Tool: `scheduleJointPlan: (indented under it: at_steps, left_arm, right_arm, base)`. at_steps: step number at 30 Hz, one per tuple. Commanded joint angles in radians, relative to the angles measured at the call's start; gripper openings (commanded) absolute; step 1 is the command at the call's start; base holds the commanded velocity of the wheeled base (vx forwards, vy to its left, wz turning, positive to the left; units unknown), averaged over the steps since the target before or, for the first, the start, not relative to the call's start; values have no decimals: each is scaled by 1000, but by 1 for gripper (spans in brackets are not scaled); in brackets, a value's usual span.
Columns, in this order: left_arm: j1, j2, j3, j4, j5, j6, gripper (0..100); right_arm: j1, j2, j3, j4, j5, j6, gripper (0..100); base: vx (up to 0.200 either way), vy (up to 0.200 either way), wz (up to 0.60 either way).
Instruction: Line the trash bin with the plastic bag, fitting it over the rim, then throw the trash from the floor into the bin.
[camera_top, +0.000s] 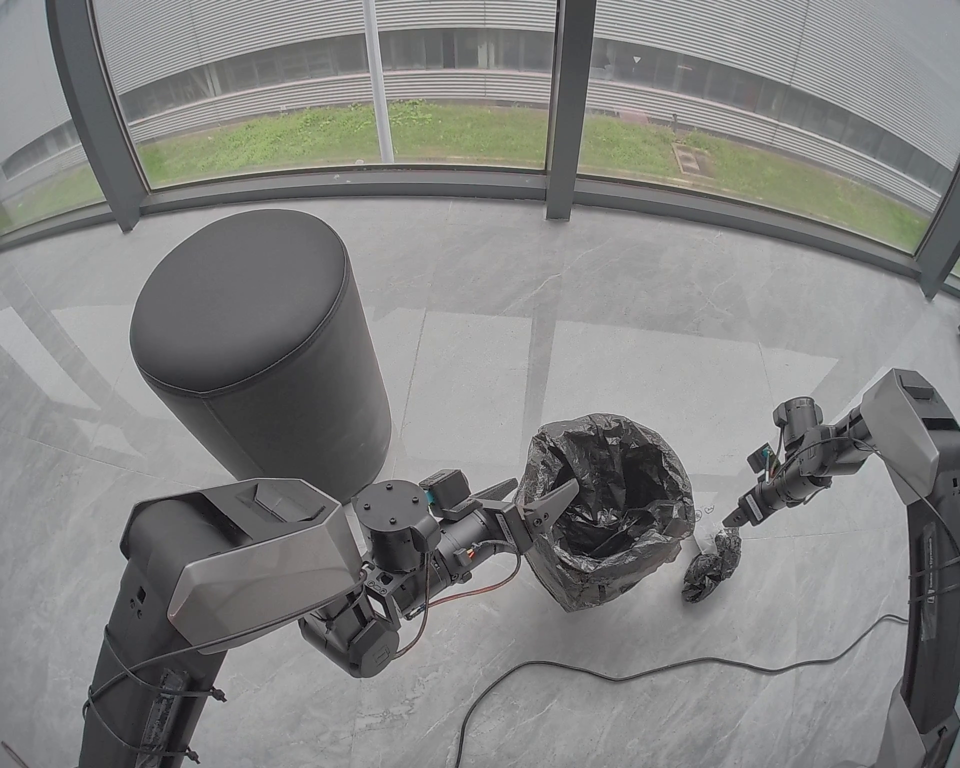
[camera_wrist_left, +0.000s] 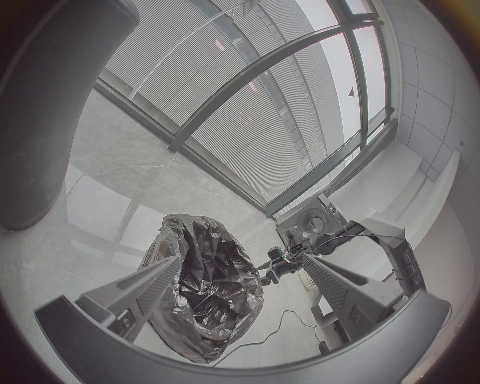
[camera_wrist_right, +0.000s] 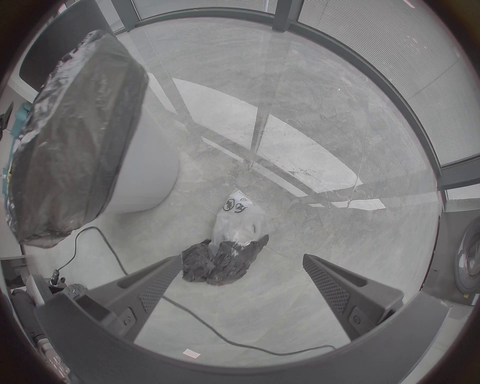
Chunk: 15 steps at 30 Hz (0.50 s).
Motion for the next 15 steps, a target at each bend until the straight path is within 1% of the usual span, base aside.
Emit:
scheduleJointPlan:
  at_steps: [1, 6, 11, 15]
  left_arm:
    - [-4, 85, -117, 9, -1, -9, 100]
    - [-5, 115, -186, 28, -1, -17, 100]
    - [-7, 123, -184, 22, 4, -20, 100]
    - [-8, 112, -183, 15, 5, -25, 100]
  right_arm:
    - [-8, 196, -287, 85, -10, -8, 100]
    - [-6, 250, -338, 83, -10, -8, 100]
    - [0, 338, -396, 77, -15, -8, 100]
    - [3, 431, -396, 77, -15, -8, 100]
  base:
    - [0, 0, 0]
    - [0, 0, 0]
    - [0, 0, 0]
    - [0, 0, 0]
